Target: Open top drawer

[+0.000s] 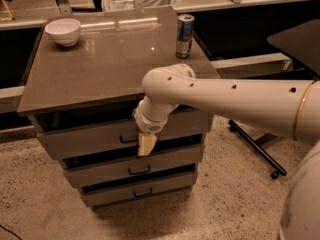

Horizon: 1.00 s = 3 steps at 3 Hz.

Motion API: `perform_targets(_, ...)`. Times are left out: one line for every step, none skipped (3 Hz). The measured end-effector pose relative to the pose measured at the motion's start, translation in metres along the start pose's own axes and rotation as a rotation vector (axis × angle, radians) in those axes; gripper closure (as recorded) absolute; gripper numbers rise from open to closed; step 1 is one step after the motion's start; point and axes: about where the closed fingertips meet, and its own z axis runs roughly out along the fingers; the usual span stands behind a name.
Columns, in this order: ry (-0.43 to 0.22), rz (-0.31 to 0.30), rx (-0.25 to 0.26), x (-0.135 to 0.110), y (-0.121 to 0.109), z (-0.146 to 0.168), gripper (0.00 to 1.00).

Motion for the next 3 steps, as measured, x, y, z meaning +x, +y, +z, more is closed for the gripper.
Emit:
perform_targets(0.019,-0.016,-0.018,0.000,0.020,-0.002,0.34)
perform_targets(0.017,-0.024,-0.046,0.002,0.038,-0.005,0.31)
perform_targets(0.016,-0.028,-0.056,0.003,0.045,-0.008,0.29)
